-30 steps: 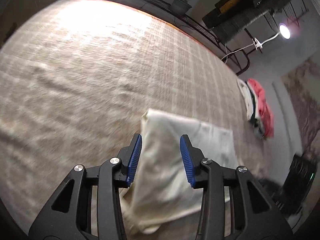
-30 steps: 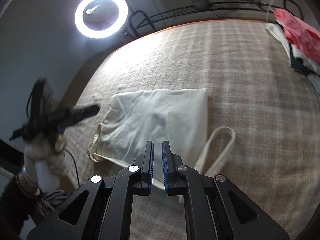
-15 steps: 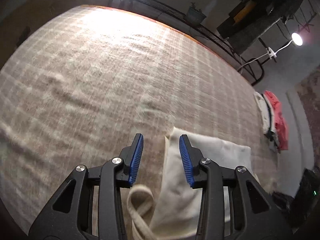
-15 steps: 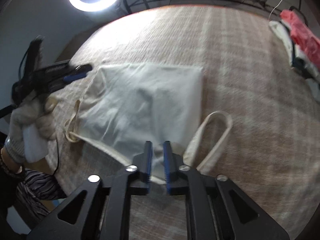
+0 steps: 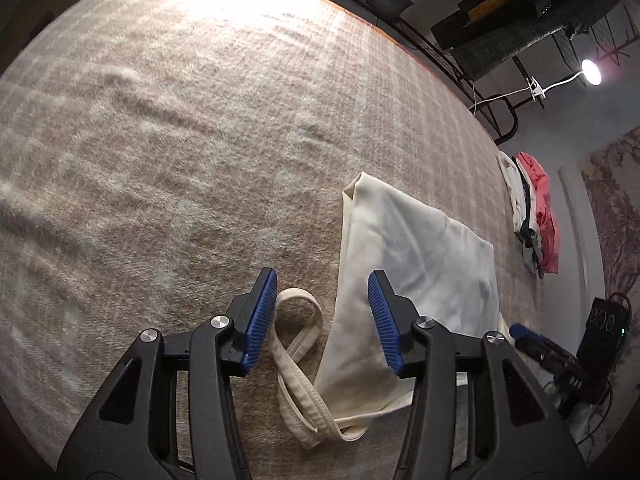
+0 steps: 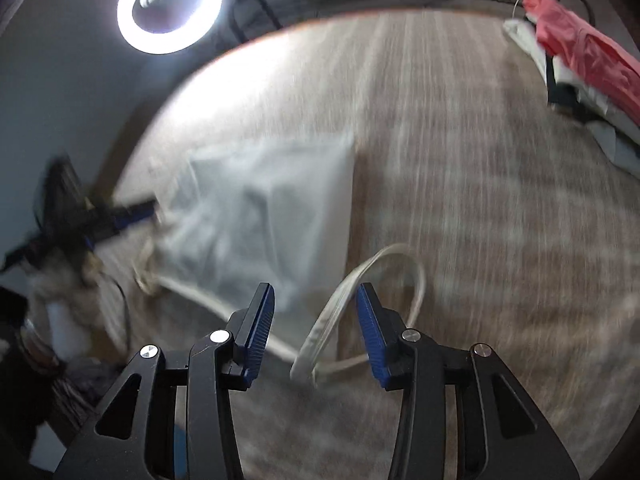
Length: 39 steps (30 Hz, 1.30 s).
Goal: Fold small clothes
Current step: 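Move both open tools to the edge of the folded camisole, then close the left tool on the camisole edge while the right tool grasps beside it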
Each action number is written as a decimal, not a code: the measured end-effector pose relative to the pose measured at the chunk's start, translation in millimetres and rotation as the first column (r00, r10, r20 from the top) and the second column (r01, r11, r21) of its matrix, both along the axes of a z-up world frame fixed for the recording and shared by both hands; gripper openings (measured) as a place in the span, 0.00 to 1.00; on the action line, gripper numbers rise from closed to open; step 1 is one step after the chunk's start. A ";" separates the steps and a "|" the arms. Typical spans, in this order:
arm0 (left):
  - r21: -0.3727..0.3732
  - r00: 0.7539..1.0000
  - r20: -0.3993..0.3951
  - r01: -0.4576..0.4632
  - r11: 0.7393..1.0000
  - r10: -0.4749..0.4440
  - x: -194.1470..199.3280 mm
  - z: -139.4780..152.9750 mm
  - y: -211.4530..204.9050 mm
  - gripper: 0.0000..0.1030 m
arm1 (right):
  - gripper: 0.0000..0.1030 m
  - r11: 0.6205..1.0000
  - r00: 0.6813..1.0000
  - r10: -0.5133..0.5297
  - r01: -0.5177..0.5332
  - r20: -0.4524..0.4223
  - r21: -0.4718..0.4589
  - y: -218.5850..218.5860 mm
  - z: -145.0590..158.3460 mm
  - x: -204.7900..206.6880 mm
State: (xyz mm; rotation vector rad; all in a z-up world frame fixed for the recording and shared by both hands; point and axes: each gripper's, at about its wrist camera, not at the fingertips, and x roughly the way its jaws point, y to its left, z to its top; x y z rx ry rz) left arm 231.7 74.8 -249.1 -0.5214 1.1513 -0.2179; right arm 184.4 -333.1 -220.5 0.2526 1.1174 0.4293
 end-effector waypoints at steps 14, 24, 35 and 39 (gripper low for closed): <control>-0.025 0.998 -0.007 0.067 0.997 -0.068 9.3 -2.7 -25.7 0.46 | 0.40 0.968 0.987 -0.144 0.156 -0.076 0.198 -39.2 -27.6 40.0; -0.029 0.997 -0.008 0.078 0.997 -0.079 9.9 -4.9 -26.3 0.39 | 0.40 0.973 0.990 -0.133 0.137 -0.034 0.186 -44.1 2.1 50.5; 0.026 0.995 0.014 0.097 0.995 -0.098 10.9 -5.8 -32.5 0.17 | 0.39 0.965 0.992 -0.094 0.112 -0.088 0.235 -24.5 -33.9 49.9; 0.086 0.993 0.036 0.107 0.991 -0.110 9.0 -0.8 -43.7 0.08 | 0.14 0.967 0.990 -0.098 0.118 -0.096 0.227 -15.7 -35.1 52.0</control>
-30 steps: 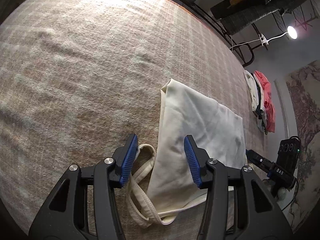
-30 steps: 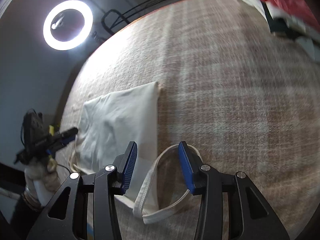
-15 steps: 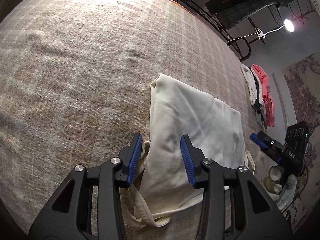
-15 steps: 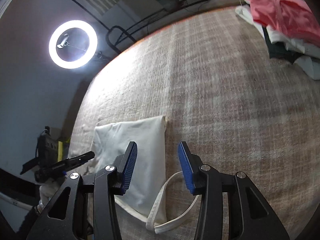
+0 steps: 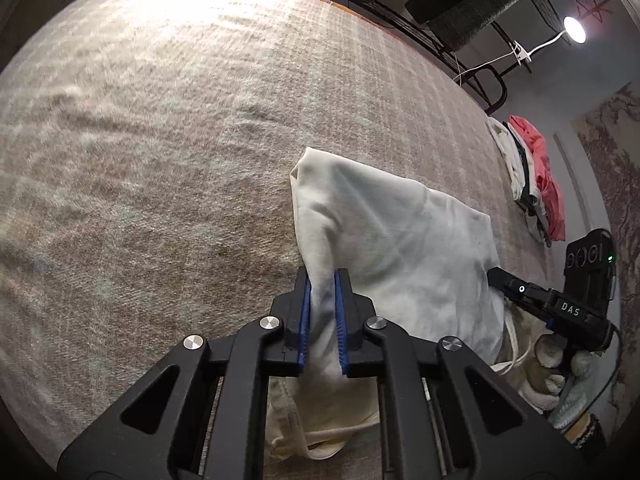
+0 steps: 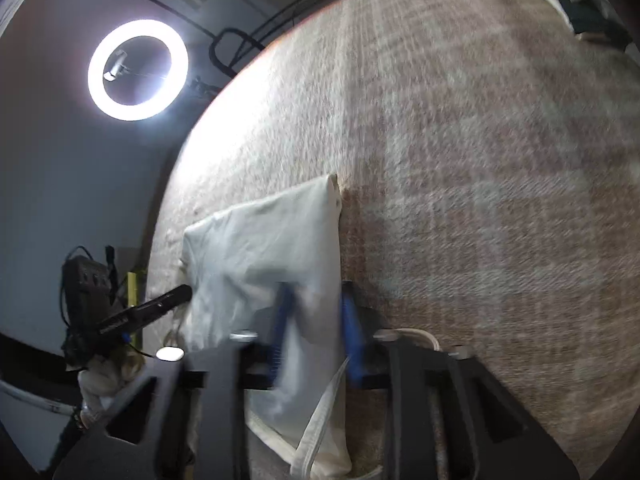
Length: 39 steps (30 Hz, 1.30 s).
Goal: Fold small clothes
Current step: 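Close the left tool on the camisole edge while the right tool grasps beside it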
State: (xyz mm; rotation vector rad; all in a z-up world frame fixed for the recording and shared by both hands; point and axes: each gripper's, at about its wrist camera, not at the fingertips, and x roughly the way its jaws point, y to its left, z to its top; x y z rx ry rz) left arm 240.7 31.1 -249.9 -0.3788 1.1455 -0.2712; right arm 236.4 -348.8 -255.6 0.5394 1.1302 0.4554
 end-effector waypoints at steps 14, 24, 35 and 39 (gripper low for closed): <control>0.089 0.982 0.177 0.053 0.995 -0.068 -22.3 55.0 -37.7 0.07 | 0.02 0.994 0.983 0.004 0.017 0.184 -0.112 15.2 69.6 -20.1; 0.089 0.998 0.061 -0.003 0.996 -0.003 -0.6 19.3 -10.5 0.07 | 0.18 0.999 1.000 0.005 -0.005 -0.004 -0.054 -8.9 12.0 0.0; -0.026 1.000 -0.023 0.015 1.000 -0.015 8.2 -6.2 -4.4 0.20 | 0.32 0.996 0.999 0.037 -0.037 -0.003 0.087 12.6 -16.1 0.1; 0.008 0.999 0.007 0.035 0.999 -0.035 4.8 -5.0 -13.3 0.09 | 0.09 0.998 1.000 0.014 -0.013 -0.015 0.061 29.5 -18.5 3.9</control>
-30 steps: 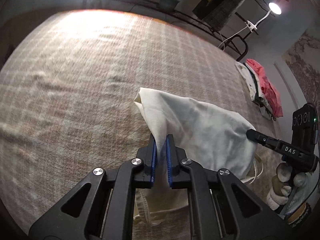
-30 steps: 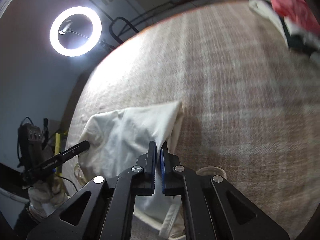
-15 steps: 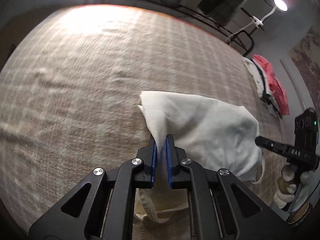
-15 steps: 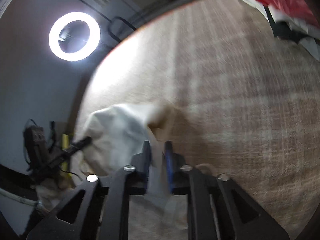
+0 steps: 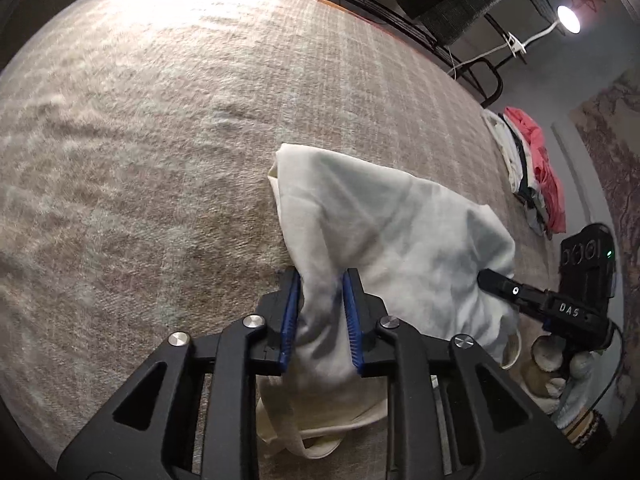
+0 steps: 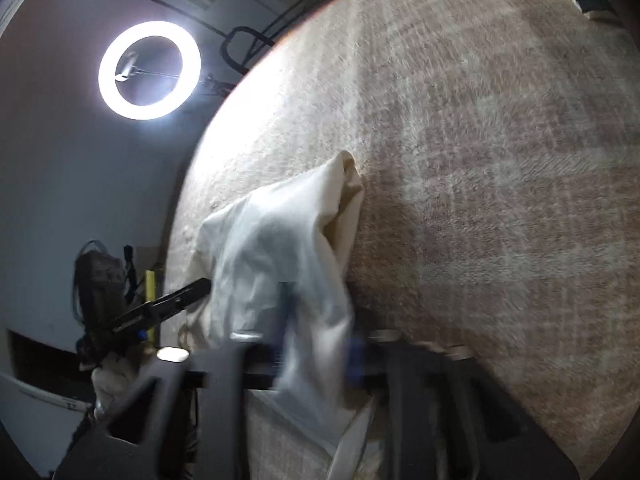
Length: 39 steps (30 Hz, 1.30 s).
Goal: Fold small clothes
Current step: 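Close the left tool on the camisole edge while the right tool grasps beside it, then lift the folded camisole with both tools and carry it to the clothes stack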
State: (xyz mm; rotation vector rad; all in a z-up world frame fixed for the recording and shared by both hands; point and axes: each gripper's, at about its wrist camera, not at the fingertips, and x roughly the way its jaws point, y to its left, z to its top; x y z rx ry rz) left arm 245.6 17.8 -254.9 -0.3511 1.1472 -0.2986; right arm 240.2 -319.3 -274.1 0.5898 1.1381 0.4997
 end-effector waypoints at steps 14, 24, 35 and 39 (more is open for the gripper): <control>0.033 0.963 0.241 0.115 0.993 -0.119 -18.3 94.8 -63.9 0.07 | 0.06 0.976 0.966 0.030 0.027 0.258 -0.214 15.2 96.5 -31.4; 0.042 0.916 0.324 0.236 0.971 -0.237 18.9 132.4 -169.4 0.07 | 0.06 0.959 0.924 -0.102 0.190 0.369 -0.211 -97.0 144.0 -36.7; 0.092 0.834 0.422 0.351 0.932 -0.355 96.0 158.8 -331.7 0.07 | 0.06 0.895 0.857 -0.248 0.381 0.451 -0.231 -237.9 173.0 4.0; 0.110 0.815 0.446 0.362 0.926 -0.371 125.9 158.6 -379.9 0.07 | 0.06 0.871 0.833 -0.287 0.433 0.473 -0.234 -274.3 171.7 29.3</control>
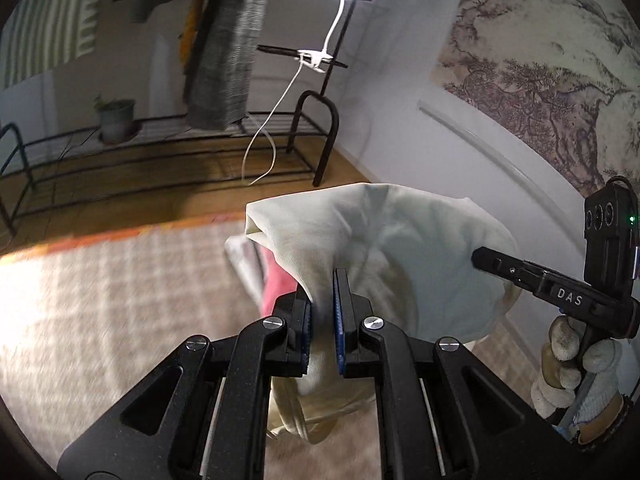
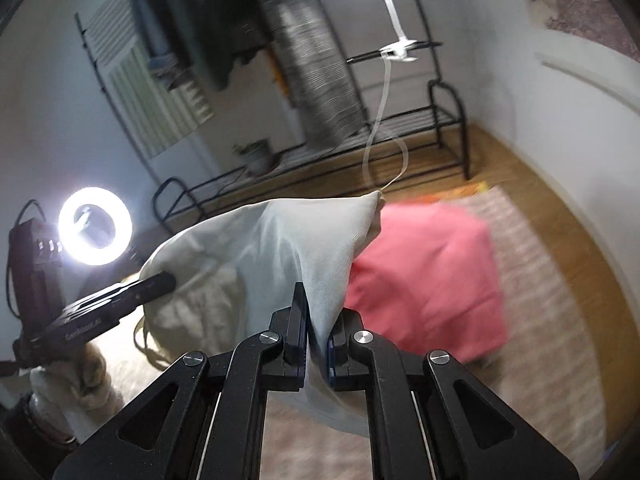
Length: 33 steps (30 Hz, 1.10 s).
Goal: Fold small clothes
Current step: 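Lift the folded camisole with both tools and carry it to the clothes stack, then lower the camisole onto the pink clothes stack and open both tools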
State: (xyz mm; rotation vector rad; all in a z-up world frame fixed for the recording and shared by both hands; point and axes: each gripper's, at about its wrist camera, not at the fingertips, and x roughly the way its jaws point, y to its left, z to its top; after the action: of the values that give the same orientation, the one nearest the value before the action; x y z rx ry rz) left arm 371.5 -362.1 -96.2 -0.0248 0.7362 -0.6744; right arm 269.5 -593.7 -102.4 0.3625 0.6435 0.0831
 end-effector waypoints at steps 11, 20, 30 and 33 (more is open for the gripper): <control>0.078 0.998 -0.067 -0.018 0.997 0.023 64.0 -56.2 -71.5 0.07 | 0.06 0.999 0.997 -0.050 0.051 -0.052 0.014 -56.9 -40.7 56.2; 0.134 0.986 -0.155 -0.048 0.990 0.069 80.4 -98.1 -70.1 0.26 | 0.10 0.994 0.973 -0.112 0.114 -0.202 -0.004 -68.7 -84.4 75.9; 0.182 0.990 -0.127 -0.042 0.982 0.065 46.3 -87.8 -51.1 0.35 | 0.13 0.985 0.959 -0.171 0.166 -0.226 -0.041 -65.7 -70.9 55.8; 0.187 0.993 -0.098 -0.044 0.981 0.064 29.4 -72.0 -39.8 0.35 | 0.13 0.984 0.962 -0.177 0.172 -0.206 -0.042 -62.2 -58.8 42.3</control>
State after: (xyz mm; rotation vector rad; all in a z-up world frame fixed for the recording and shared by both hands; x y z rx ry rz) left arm 401.0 -402.0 -168.2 0.0901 0.8929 -0.5539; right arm 311.8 -655.8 -161.2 0.4071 0.8166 -0.1331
